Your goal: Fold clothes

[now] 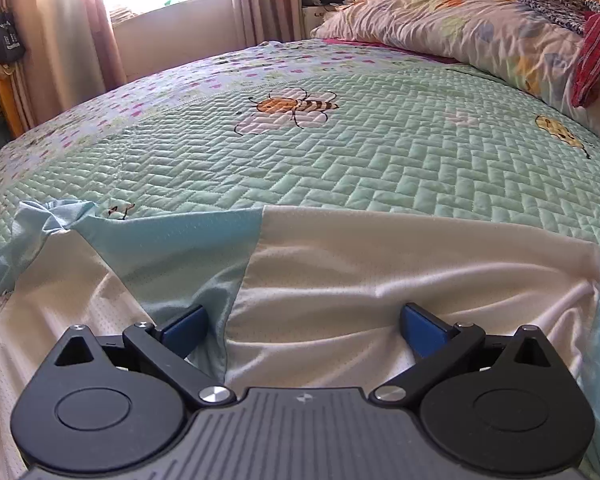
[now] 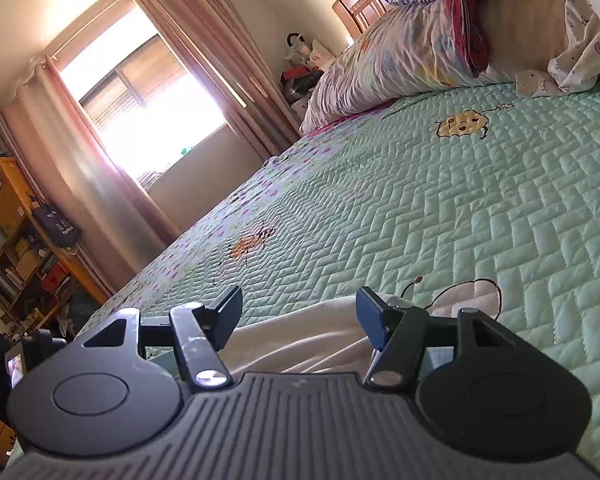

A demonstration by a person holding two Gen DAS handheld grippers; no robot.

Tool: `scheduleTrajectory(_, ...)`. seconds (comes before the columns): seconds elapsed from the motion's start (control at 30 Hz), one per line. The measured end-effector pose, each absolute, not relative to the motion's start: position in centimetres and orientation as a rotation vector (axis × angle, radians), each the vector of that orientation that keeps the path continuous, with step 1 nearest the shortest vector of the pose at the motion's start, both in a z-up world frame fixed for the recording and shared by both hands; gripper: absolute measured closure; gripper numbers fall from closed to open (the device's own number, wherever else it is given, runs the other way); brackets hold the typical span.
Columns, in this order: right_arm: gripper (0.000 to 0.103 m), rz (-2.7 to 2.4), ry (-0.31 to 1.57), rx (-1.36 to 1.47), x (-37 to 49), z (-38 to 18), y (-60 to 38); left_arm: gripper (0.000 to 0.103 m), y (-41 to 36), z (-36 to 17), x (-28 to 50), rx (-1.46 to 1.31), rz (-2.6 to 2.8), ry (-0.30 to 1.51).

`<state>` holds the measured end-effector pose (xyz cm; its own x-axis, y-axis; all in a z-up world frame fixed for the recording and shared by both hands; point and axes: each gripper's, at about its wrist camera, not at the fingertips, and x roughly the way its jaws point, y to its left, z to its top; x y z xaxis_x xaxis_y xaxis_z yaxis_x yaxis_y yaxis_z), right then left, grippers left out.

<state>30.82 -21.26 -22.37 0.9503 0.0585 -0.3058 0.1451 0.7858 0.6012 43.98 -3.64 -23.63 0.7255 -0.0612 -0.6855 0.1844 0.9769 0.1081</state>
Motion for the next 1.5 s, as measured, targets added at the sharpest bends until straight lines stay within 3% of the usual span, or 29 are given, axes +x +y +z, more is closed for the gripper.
scheduleTrajectory(0.27,0.037,-0.038,0.315,0.685,30.8,-22.5,-21.4,0.000,-3.6,-23.5,44.9,0.153,-0.127,0.772)
scheduleTrajectory(0.37,0.037,-0.038,0.311,0.716,30.7,-22.7,-22.0,0.007,-1.6,-21.9,46.0,0.019,-0.167,0.832)
scheduleTrajectory(0.47,0.037,-0.035,0.290,0.761,30.3,-22.7,-22.8,0.008,1.0,-19.8,46.3,-0.057,-0.189,0.812)
scheduleTrajectory(0.77,0.036,-0.040,0.284,0.836,30.1,-23.1,-24.3,0.006,0.4,-19.7,46.8,0.377,-0.365,0.736)
scheduleTrajectory(0.93,0.035,-0.046,0.280,0.824,30.0,-23.0,-24.4,0.007,-2.9,-19.9,49.0,0.428,-0.543,0.738)
scheduleTrajectory(1.2,0.034,-0.053,0.290,0.898,29.9,-23.7,-25.6,0.008,-4.0,-21.6,53.6,0.448,-0.691,0.897)
scheduleTrajectory(1.5,0.033,-0.044,0.302,0.908,29.9,-23.8,-25.4,0.011,-5.4,-21.2,53.1,0.584,-0.732,0.877)
